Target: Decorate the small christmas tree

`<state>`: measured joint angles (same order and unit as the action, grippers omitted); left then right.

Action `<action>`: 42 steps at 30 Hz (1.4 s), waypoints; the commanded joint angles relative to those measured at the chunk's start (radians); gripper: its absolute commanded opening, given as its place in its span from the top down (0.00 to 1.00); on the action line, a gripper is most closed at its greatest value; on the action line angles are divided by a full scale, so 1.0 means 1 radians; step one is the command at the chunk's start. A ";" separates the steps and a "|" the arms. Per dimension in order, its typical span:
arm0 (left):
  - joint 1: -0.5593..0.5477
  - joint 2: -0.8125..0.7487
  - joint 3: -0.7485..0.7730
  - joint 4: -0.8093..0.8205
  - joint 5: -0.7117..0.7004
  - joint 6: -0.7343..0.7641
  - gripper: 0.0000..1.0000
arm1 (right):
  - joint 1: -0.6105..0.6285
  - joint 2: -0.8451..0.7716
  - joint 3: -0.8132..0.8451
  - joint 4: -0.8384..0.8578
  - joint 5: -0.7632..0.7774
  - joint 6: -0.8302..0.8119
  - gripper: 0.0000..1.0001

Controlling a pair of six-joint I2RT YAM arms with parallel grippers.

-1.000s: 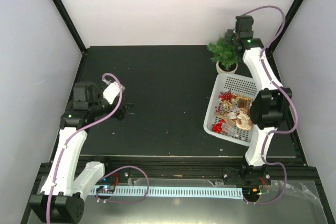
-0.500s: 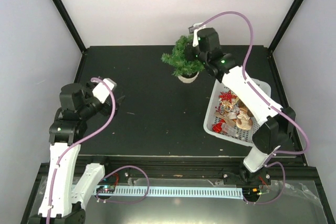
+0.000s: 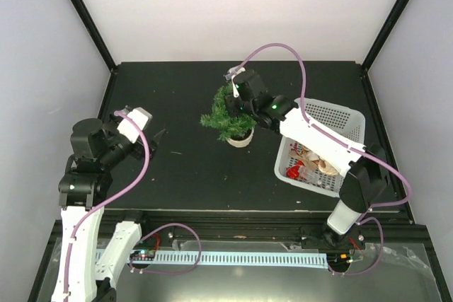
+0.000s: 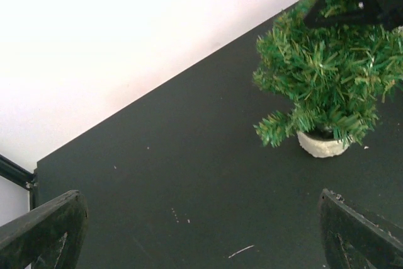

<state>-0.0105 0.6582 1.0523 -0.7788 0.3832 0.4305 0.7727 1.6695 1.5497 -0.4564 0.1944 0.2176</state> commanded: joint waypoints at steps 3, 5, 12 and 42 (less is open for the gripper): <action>-0.003 -0.012 0.018 -0.027 0.026 -0.037 0.01 | 0.017 -0.038 -0.042 0.055 -0.024 0.044 0.99; -0.003 -0.015 0.012 -0.024 0.027 -0.039 0.01 | 0.021 -0.037 -0.051 0.054 -0.028 0.049 0.99; -0.003 -0.019 0.006 -0.024 0.032 -0.048 0.01 | 0.030 -0.041 -0.060 0.056 -0.042 0.064 0.94; -0.024 0.220 0.105 -0.232 0.062 0.053 0.01 | -0.413 -0.490 -0.436 -0.313 -0.060 0.377 0.33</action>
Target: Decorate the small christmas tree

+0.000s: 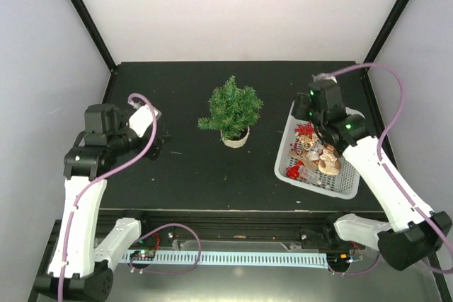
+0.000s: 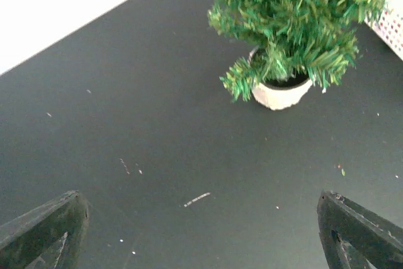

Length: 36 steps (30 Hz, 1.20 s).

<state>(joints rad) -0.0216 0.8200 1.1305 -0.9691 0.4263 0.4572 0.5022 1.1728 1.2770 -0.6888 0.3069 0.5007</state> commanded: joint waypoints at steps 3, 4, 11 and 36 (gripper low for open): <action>-0.033 0.111 0.018 -0.014 0.013 0.028 0.01 | -0.212 0.056 -0.235 -0.063 -0.230 0.117 0.38; -0.045 0.129 0.017 -0.007 0.003 0.024 0.01 | -0.222 0.081 -0.242 -0.069 -0.242 0.127 0.40; -0.144 0.210 0.026 0.005 -0.028 -0.023 0.01 | -0.273 0.164 -0.334 -0.027 -0.318 0.197 0.52; -0.316 0.276 0.055 0.024 -0.119 -0.088 0.01 | -0.488 -0.017 -0.454 -0.315 -0.243 0.349 0.54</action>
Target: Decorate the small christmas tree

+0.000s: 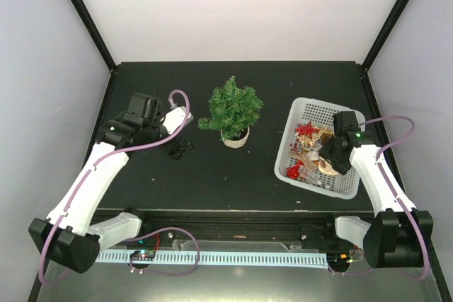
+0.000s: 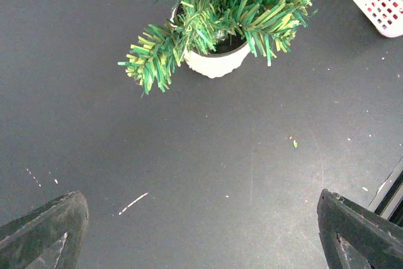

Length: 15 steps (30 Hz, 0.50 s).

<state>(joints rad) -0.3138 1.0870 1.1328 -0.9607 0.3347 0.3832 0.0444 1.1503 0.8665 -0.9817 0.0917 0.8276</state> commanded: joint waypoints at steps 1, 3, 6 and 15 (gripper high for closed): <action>-0.029 0.009 0.052 0.016 -0.028 -0.014 0.01 | -0.035 0.010 -0.055 -0.014 -0.033 0.024 0.54; -0.037 0.010 0.047 0.021 -0.032 -0.015 0.01 | -0.042 0.025 -0.073 0.008 -0.045 0.016 0.55; -0.042 0.011 0.040 0.025 -0.040 -0.016 0.01 | -0.051 0.052 -0.088 0.021 -0.054 0.004 0.56; -0.044 0.012 0.045 0.028 -0.051 -0.023 0.01 | -0.111 0.132 -0.134 0.116 -0.073 -0.044 0.64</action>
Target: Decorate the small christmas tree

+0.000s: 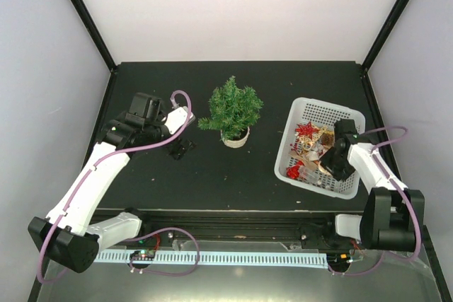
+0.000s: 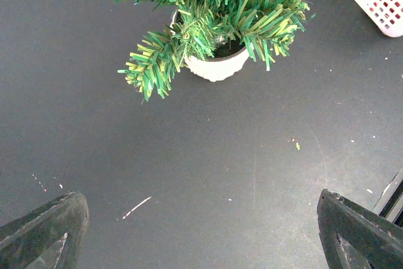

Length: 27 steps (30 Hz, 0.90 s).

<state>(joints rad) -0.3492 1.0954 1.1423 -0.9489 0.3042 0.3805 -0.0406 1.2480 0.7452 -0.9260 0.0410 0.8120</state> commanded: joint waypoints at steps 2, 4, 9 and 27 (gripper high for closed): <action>-0.008 0.005 0.034 0.016 -0.023 -0.020 0.01 | -0.034 0.040 -0.013 0.075 -0.039 -0.043 0.73; -0.009 0.007 0.033 0.019 -0.028 -0.020 0.01 | -0.037 0.032 -0.011 0.078 -0.049 -0.054 0.87; -0.010 0.011 0.037 0.023 -0.040 -0.017 0.01 | -0.037 -0.030 0.013 0.054 -0.053 -0.083 0.99; -0.171 0.091 0.430 -0.144 -0.043 0.080 0.01 | -0.012 -0.312 0.278 0.004 -0.386 -0.075 0.99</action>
<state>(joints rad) -0.4503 1.1416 1.4662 -1.0142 0.2596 0.4309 -0.0612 0.9550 0.9882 -0.9466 -0.2001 0.7105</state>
